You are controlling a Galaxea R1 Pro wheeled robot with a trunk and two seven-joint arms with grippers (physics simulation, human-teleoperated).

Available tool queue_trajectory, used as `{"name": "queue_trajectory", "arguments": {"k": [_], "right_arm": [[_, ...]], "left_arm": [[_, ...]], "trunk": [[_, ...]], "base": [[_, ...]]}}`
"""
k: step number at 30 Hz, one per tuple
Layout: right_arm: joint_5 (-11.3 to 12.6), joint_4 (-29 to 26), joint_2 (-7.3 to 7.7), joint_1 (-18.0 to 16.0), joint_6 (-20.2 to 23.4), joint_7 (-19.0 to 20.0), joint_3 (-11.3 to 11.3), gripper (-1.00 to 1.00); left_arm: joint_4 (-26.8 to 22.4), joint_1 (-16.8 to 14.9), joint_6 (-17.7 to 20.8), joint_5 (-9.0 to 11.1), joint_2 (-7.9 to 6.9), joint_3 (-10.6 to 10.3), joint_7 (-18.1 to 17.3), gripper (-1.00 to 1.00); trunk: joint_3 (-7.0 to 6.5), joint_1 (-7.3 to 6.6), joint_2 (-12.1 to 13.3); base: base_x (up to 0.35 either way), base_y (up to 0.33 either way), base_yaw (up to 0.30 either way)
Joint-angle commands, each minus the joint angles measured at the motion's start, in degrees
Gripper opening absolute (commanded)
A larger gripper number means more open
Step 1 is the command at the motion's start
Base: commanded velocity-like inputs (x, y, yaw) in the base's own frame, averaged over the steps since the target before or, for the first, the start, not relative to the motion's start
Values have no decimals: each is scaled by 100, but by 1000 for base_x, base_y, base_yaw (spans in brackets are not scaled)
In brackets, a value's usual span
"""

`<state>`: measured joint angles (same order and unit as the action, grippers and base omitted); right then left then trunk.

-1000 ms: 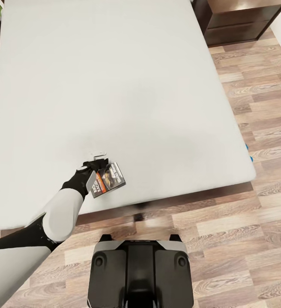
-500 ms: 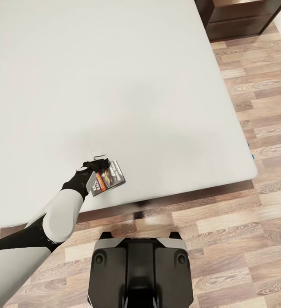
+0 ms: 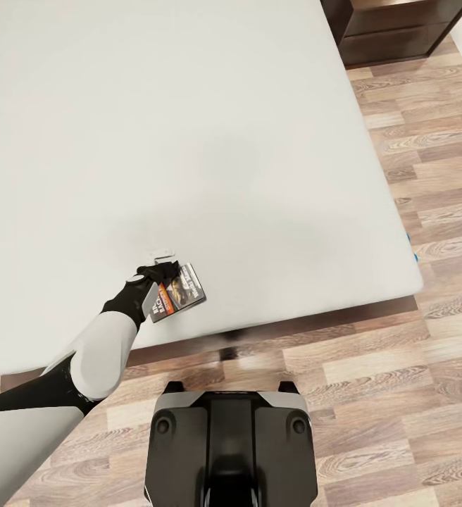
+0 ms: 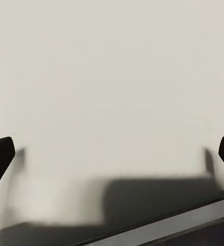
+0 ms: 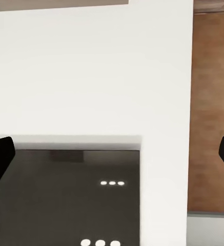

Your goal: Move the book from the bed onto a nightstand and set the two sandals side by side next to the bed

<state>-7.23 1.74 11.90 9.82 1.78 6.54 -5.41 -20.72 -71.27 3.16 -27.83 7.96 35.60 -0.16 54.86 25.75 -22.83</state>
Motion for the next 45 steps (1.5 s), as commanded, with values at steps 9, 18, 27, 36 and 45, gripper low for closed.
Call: {"name": "queue_trajectory", "arguments": {"k": [9,18,27,36,45], "right_arm": [[-59,-11,9,3,23,16,-55,100],[-59,-16,12,3,24,14,-56,100],[-59,-14,14,3,24,14,-56,100],[-59,-14,14,3,24,21,-56,100],[-59,-9,14,3,24,23,-56,100]], "left_arm": [[-6,-1,26,-46,10,26,0,100],[-10,-1,26,-40,5,26,6,100],[-11,-1,28,-38,11,26,9,100],[-29,-1,29,-38,11,26,25,100],[-37,-1,27,-38,12,26,23,100]], "trunk": [[5,4,-9],[5,4,-9],[5,4,-9],[5,4,-9],[5,4,-9]], "base": [[-17,0,0],[-28,0,0],[-17,0,0],[-105,0,0],[-33,0,0]]}}
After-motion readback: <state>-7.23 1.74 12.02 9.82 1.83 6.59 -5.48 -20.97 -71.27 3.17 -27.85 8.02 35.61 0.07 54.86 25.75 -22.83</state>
